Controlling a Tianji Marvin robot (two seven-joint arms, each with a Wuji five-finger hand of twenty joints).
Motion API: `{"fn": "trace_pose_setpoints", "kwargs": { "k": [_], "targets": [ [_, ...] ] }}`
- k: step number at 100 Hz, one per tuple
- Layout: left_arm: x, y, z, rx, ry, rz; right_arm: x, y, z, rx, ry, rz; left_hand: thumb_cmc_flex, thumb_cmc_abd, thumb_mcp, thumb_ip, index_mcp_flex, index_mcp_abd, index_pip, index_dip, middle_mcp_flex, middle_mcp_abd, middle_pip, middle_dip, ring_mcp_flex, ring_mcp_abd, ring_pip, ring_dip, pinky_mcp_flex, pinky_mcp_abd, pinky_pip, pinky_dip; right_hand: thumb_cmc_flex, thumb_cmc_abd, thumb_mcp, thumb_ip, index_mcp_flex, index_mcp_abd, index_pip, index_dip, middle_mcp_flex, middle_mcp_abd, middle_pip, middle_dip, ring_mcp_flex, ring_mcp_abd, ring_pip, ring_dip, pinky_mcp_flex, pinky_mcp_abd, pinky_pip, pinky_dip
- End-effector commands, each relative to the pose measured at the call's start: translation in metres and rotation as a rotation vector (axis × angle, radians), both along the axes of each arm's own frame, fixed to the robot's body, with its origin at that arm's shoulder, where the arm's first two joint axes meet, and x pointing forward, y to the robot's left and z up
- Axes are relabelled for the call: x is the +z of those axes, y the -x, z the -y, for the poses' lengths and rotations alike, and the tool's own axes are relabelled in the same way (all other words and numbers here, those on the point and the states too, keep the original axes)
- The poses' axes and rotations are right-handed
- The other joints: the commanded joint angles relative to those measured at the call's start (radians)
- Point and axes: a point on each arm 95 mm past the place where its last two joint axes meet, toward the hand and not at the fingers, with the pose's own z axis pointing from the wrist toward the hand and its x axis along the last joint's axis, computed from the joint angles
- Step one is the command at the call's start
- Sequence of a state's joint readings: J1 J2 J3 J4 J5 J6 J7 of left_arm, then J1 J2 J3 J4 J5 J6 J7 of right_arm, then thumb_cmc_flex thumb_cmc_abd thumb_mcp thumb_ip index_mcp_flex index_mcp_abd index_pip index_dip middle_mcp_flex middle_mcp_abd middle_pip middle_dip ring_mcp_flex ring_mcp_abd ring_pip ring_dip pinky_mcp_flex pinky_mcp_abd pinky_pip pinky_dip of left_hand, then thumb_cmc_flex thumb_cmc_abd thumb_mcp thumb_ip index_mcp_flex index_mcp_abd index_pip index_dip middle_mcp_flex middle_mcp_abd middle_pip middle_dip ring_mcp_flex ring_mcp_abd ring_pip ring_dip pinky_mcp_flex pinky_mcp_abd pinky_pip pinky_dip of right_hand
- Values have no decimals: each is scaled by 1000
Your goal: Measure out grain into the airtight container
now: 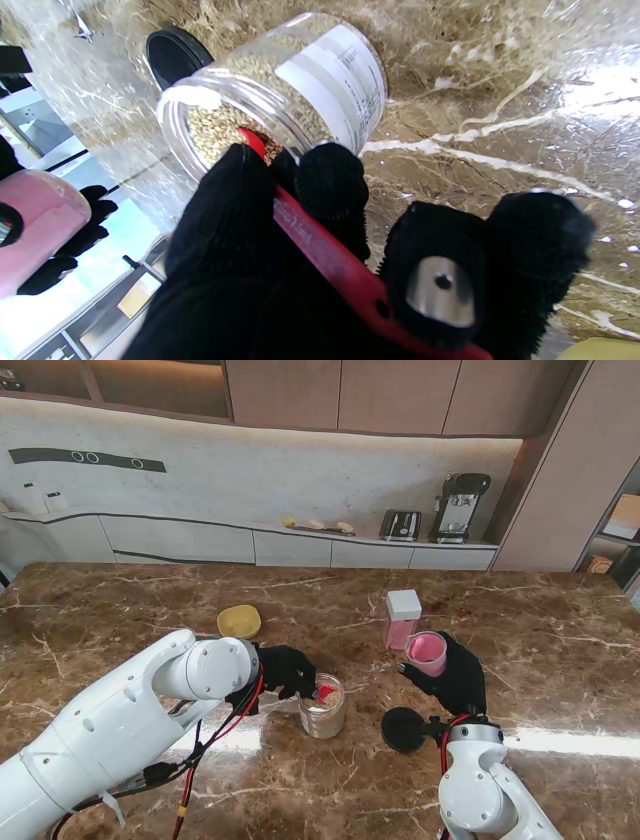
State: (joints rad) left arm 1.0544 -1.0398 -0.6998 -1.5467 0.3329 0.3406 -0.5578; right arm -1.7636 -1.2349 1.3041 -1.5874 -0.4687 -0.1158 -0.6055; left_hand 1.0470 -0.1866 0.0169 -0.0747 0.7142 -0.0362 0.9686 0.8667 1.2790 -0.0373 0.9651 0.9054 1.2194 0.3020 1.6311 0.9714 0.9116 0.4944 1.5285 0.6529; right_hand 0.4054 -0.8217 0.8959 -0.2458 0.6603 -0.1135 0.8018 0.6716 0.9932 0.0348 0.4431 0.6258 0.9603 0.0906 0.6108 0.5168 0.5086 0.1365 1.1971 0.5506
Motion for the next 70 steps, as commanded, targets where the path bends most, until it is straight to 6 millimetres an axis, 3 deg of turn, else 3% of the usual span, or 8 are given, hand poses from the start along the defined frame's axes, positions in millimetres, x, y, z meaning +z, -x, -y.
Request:
{"fn": "trace_pose_setpoints", "kwargs": {
  "k": [1, 70],
  "targets": [
    [-9, 3, -3, 5, -5, -16, -3, 1, -2, 8, 0, -21, 50, 55, -13, 21, -37, 1, -6, 19, 53, -49, 34, 18, 45, -17, 116, 2, 5, -2, 73, 19, 88, 147, 187, -6, 51, -110, 79, 7, 14, -62, 40, -9, -29, -46, -8, 0, -10, -13, -11, -16],
    [-2, 4, -2, -7, 12, -14, -2, 2, -2, 4, -4, -11, 53, 58, -23, 25, -35, -5, -11, 26, 54, -50, 33, 20, 45, -18, 116, 3, 3, 0, 75, 20, 90, 149, 186, -5, 49, -109, 78, 8, 11, -63, 40, -13, -32, -48, -12, 0, -15, -13, -27, -20]
  ]
}}
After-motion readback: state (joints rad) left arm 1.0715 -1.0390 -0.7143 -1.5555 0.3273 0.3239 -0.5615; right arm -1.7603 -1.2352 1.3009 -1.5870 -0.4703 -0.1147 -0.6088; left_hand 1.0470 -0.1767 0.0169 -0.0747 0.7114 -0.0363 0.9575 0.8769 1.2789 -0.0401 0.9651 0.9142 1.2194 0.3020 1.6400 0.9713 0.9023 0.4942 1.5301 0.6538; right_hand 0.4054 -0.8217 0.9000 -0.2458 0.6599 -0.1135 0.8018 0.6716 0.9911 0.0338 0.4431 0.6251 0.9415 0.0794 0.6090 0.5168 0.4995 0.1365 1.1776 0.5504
